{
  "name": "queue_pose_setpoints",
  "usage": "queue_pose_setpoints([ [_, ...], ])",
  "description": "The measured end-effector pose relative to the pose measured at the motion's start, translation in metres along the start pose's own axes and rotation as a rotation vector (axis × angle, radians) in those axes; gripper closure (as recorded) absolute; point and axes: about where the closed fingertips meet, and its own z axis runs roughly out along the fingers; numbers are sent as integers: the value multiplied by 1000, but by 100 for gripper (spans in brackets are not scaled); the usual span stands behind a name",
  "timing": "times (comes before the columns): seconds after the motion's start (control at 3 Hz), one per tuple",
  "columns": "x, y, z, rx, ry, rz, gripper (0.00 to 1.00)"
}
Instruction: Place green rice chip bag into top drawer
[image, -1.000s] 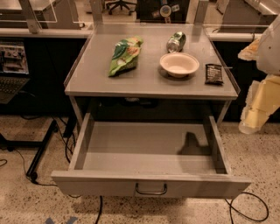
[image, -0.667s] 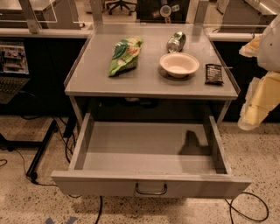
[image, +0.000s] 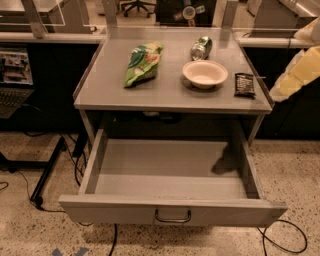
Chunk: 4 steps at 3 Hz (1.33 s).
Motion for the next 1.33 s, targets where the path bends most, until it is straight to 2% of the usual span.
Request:
queue_pose_setpoints([
  [0.33, -2, -50, 23, -19, -74, 157, 0],
  [0.67, -15, -90, 48, -33, -122, 280, 0],
  [1.0, -53, -113, 68, -30, -126, 296, 0],
  [1.33, -122, -129, 83, 13, -148, 242, 0],
])
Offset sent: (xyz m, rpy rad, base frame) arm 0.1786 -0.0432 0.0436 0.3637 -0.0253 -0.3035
